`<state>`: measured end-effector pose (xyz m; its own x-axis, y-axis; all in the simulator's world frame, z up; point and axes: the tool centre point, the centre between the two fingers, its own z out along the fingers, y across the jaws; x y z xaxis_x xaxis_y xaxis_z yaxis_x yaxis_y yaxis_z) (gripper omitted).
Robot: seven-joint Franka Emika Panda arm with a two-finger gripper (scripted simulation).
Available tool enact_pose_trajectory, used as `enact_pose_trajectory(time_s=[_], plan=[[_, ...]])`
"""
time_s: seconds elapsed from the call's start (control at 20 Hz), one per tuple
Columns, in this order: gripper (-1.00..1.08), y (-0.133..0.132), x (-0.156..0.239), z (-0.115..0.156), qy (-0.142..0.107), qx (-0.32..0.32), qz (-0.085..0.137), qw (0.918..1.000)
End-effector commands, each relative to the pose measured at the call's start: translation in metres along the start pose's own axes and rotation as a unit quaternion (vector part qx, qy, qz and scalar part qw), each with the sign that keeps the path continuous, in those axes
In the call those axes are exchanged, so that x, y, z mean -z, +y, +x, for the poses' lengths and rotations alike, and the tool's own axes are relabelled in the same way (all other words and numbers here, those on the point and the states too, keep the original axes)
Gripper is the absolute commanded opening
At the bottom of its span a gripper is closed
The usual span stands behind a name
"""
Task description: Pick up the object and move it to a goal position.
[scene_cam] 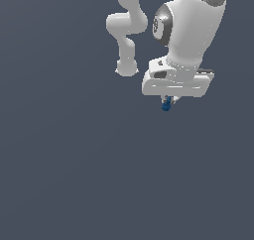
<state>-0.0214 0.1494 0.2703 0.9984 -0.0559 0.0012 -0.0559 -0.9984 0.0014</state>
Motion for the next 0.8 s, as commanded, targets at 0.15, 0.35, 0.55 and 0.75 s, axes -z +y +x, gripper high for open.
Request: enact_pose_trajectory(time_s=[0.15, 0.35, 0.55, 0.75], plan=[[-1.00, -0.024, 0.034, -0.015, 0.000, -0.001, 0.000, 1.0000], [-1.00, -0.034, 0.046, -0.020, -0.001, -0.001, 0.000, 1.0000], [-1.00, -0.036, 0.048, -0.020, -0.001, -0.001, 0.001, 1.0000], [-1.00, -0.033, 0.045, -0.018, -0.001, -0.001, 0.001, 1.0000]])
